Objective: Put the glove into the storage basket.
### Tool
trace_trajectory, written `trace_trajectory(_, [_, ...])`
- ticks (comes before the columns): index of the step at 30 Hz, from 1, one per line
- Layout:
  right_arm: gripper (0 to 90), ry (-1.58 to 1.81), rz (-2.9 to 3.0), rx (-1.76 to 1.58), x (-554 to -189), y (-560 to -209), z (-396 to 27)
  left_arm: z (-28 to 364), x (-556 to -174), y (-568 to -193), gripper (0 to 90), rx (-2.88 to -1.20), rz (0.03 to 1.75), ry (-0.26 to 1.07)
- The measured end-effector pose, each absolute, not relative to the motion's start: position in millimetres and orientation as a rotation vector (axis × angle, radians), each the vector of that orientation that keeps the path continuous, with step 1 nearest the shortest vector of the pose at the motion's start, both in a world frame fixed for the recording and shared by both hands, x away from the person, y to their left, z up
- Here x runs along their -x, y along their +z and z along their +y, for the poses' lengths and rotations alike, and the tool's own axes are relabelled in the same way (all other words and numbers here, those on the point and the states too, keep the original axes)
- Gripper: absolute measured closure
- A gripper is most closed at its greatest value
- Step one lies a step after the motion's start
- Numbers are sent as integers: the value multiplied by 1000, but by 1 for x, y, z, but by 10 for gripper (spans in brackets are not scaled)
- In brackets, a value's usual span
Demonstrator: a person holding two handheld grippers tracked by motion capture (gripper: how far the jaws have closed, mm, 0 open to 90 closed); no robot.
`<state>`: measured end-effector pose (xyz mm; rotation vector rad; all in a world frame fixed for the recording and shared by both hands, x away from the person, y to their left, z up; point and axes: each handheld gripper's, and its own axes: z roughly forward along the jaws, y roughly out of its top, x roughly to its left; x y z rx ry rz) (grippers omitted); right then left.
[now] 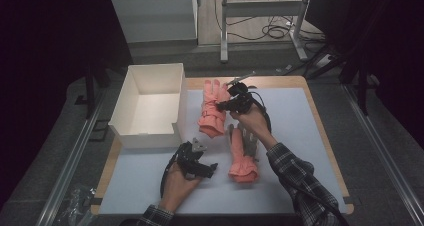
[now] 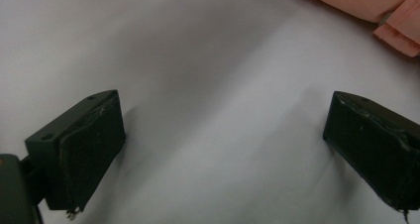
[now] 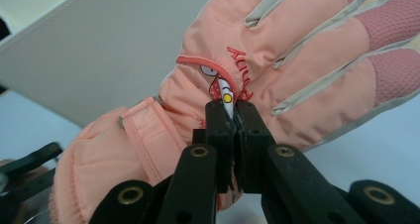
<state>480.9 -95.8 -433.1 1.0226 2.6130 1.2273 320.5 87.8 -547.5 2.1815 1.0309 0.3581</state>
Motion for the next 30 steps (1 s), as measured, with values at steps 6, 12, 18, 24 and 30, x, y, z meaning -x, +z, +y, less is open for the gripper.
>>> trace_trajectory(6, [858, 1241, 2614, -1028, -465, -425, -114, 88, -321, -548, 24, -2183, 1025, 362])
trace_trajectory(12, [857, 1263, 2612, -1036, -449, -417, -129, 88, -321, -548, 24, -2180, 1027, 362])
trace_trajectory(18, [857, 1263, 2633, -1013, -422, -411, -149, 88, -321, -548, 24, -2181, 1028, 362])
trace_trajectory(24, [856, 1246, 2655, -1003, -398, -411, -169, 88, -321, -548, 24, -2181, 1029, 361])
trace_trajectory(30, [855, 1225, 2659, -1016, -378, -417, -189, 88, -321, -548, 24, -2180, 1028, 361])
